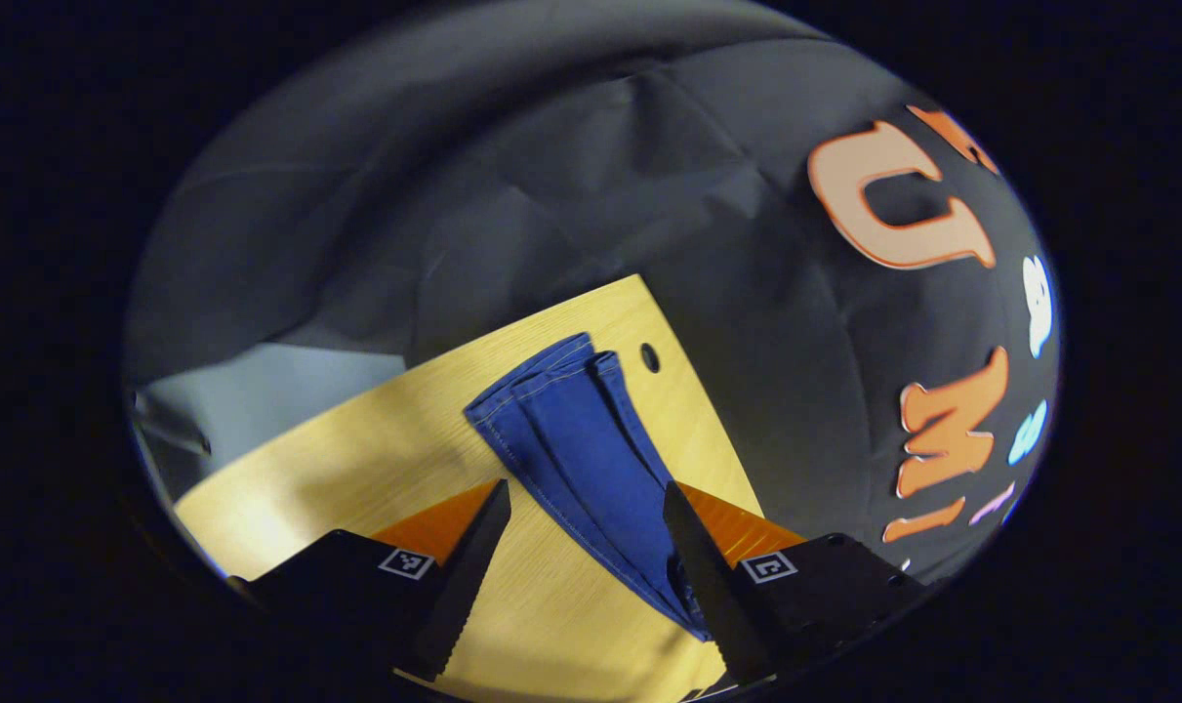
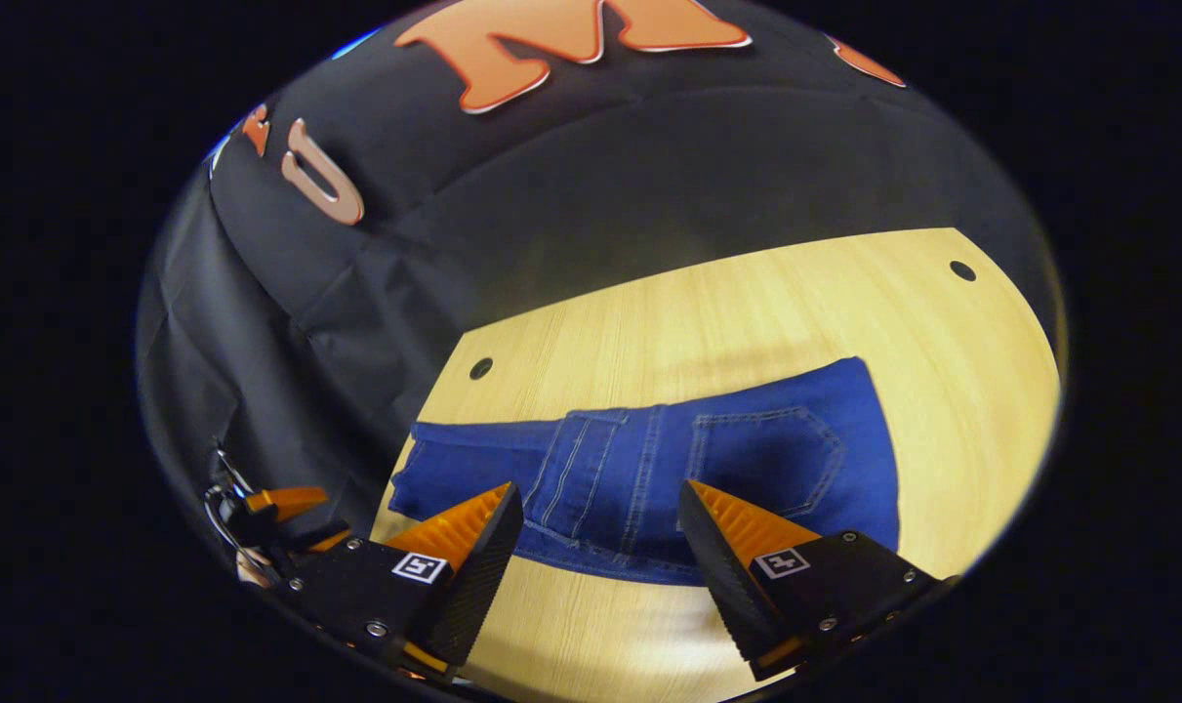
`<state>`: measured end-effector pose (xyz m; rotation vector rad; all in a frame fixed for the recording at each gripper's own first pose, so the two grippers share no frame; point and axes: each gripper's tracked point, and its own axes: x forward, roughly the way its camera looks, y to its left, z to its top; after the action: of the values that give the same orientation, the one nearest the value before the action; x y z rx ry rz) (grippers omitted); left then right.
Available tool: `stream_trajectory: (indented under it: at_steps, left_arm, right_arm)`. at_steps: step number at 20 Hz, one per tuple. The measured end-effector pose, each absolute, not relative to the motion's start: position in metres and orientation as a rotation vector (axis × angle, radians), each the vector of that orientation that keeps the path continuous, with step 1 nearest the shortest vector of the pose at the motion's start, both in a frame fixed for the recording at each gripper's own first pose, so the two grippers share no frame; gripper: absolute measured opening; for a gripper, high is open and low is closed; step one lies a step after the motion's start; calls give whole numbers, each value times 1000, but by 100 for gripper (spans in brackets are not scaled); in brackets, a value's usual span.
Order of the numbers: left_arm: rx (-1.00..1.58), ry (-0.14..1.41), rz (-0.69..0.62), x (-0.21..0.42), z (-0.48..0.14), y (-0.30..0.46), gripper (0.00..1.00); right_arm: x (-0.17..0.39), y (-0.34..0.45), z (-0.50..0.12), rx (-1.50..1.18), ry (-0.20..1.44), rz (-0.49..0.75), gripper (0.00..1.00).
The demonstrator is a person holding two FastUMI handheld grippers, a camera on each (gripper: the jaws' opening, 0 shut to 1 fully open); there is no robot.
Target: Grasp the waist and the cuffs of the jeans and fold them to make the two legs overlap; first hold the waist and fold one-third of the jeans toward the cuffs, then hold the cuffs and fold the remaining one-third in the same direction to finish folding.
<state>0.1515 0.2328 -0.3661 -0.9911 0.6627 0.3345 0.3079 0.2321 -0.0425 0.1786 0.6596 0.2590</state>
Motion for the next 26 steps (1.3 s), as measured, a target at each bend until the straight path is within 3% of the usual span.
stream_trajectory:
  at_steps: [6, 14, 18, 24, 26]
  left_arm:
    - [-1055, 728, 482, 180, -423, 213, 98]
    - [-1028, 724, 615, 204, -447, 230, 98]
    - [-1021, 730, 628, 221, -448, 233, 98]
    - [-1074, 648, 534, 251, -449, 229, 95]
    - [-1045, 672, 524, 247, -453, 230, 72]
  right_arm:
    - [307, 156, -13, 319, 628, 192, 99]
    - [298, 91, -27, 381, 662, 75, 98]
    - [305, 92, -26, 407, 668, 86, 98]
    - [309, 94, -31, 421, 684, 90, 98]
    - [306, 90, -31, 410, 686, 84, 98]
